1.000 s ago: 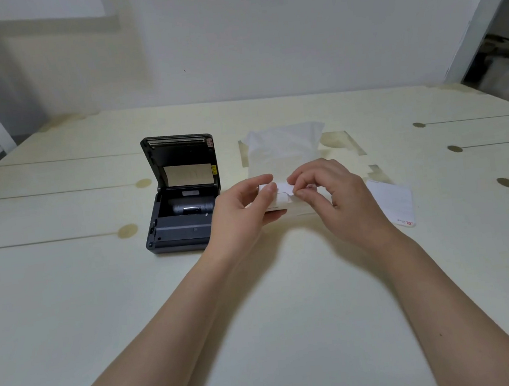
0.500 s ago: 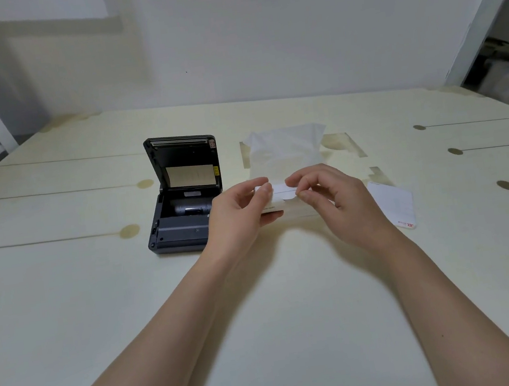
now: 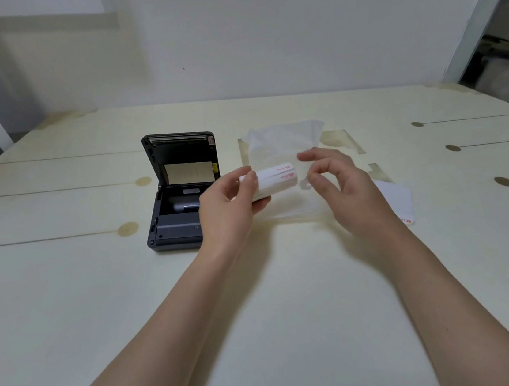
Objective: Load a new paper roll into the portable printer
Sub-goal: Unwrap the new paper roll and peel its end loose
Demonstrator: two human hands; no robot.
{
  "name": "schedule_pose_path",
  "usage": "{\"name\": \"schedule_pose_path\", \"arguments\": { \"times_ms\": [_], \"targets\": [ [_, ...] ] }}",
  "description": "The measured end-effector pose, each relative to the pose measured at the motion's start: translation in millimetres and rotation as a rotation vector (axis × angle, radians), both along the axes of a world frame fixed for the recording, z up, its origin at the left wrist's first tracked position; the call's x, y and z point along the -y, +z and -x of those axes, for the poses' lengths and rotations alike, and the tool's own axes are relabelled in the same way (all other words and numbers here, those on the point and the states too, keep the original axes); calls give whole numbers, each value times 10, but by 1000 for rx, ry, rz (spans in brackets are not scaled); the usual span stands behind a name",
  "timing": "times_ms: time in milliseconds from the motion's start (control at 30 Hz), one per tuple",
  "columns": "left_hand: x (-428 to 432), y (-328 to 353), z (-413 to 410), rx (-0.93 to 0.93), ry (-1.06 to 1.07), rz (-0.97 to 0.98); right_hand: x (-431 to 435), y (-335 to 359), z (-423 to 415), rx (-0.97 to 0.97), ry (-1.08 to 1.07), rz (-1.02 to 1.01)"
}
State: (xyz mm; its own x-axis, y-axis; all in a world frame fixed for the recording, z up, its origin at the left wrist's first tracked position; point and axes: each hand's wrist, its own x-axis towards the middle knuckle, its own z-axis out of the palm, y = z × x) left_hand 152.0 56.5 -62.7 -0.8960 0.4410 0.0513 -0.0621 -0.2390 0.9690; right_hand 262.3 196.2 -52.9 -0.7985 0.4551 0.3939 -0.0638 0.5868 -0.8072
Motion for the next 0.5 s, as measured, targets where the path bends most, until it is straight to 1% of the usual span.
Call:
{"name": "schedule_pose_path", "arguments": {
  "times_ms": [67, 100, 200, 267, 367, 500],
  "targets": [
    [18, -3, 53, -23, 49, -2, -26, -29, 22, 56, -126, 19],
    [24, -2, 69, -30, 60, -4, -48, -63, 46, 109, -198, -5],
    [27, -6, 65, -47, 54, 2, -104, -204, 131, 291, -380, -165],
    [22, -31, 49, -56, 44, 26, -123, -290, 170, 368, -469, -209],
    [33, -58, 34, -56, 33, 50, -128, -370, 191, 454, -516, -256],
    [59, -69, 22, -43, 30, 70, -112, -369, 197, 513, -468, -211]
  ]
}}
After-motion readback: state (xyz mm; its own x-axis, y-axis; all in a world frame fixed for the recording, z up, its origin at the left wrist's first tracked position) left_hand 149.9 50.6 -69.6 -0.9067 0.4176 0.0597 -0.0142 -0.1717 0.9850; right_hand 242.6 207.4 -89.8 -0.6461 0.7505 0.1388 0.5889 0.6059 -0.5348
